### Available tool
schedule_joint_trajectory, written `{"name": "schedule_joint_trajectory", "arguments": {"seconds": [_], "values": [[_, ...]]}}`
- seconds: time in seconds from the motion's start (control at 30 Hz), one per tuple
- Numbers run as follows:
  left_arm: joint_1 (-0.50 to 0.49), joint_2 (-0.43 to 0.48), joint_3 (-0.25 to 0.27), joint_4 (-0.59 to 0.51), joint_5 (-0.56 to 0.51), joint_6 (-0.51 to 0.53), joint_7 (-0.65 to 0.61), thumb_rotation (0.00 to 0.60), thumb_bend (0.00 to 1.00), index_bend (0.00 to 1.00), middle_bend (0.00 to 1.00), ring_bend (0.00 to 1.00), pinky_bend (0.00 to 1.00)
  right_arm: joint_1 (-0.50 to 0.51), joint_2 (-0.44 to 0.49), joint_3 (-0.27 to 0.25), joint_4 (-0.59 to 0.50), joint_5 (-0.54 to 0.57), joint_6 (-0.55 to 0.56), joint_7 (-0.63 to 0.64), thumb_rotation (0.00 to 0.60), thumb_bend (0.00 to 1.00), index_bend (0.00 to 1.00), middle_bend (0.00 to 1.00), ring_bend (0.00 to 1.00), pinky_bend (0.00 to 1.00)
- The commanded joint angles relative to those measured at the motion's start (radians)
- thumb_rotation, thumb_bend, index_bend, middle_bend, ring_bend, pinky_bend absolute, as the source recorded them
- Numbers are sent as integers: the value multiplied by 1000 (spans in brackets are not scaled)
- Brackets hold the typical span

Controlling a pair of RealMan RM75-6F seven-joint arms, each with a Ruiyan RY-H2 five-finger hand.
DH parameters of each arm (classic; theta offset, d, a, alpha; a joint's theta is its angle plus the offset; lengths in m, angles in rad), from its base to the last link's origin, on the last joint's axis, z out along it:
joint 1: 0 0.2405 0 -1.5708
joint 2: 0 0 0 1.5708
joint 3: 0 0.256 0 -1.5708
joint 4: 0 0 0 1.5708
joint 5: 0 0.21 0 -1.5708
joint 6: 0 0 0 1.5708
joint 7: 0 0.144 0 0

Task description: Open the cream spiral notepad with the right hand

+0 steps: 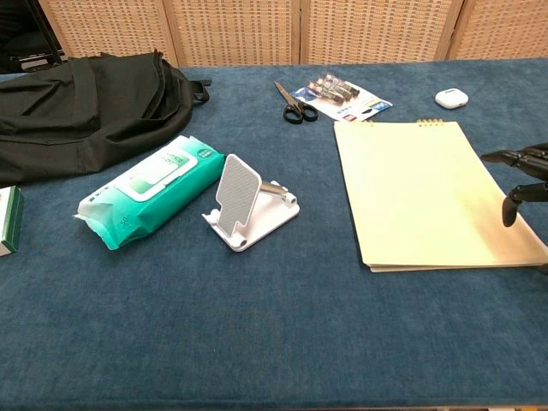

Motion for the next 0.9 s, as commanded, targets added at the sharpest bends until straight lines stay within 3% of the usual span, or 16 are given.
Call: {"name": "schedule_joint_trajectory", "arguments": {"seconds": [0.03, 0.9], "values": [[-1, 0, 1, -1, 1, -2, 2, 600, 0, 0, 0, 0, 0, 0, -3, -2, 11, 6, 0, 8, 600, 234, 402, 0, 0, 0], [-3, 4, 1, -3, -9, -12, -5, 600, 0, 0, 0, 0, 0, 24, -49, 1, 69, 38, -13, 23, 600, 245, 402, 0, 0, 0]]}}
